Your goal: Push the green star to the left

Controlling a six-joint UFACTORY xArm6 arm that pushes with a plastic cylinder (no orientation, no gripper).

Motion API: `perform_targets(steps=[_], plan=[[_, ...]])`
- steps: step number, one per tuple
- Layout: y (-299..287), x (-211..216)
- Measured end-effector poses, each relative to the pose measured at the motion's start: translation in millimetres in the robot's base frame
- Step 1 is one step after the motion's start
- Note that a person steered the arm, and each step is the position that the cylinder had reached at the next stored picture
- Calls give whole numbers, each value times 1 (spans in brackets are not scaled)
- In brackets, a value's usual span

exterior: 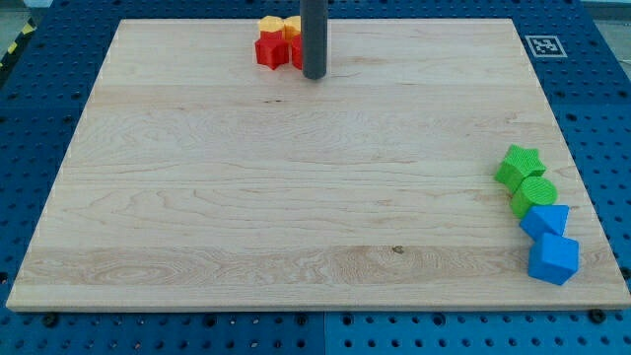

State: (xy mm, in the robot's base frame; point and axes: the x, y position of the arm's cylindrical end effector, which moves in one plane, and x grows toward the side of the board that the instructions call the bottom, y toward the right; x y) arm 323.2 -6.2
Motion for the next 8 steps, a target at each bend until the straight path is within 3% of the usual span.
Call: perform_targets(steps=[2,4,5,6,7,8], plan=[[0,58],[0,75],[7,113],[8,118],[23,96],[93,76]])
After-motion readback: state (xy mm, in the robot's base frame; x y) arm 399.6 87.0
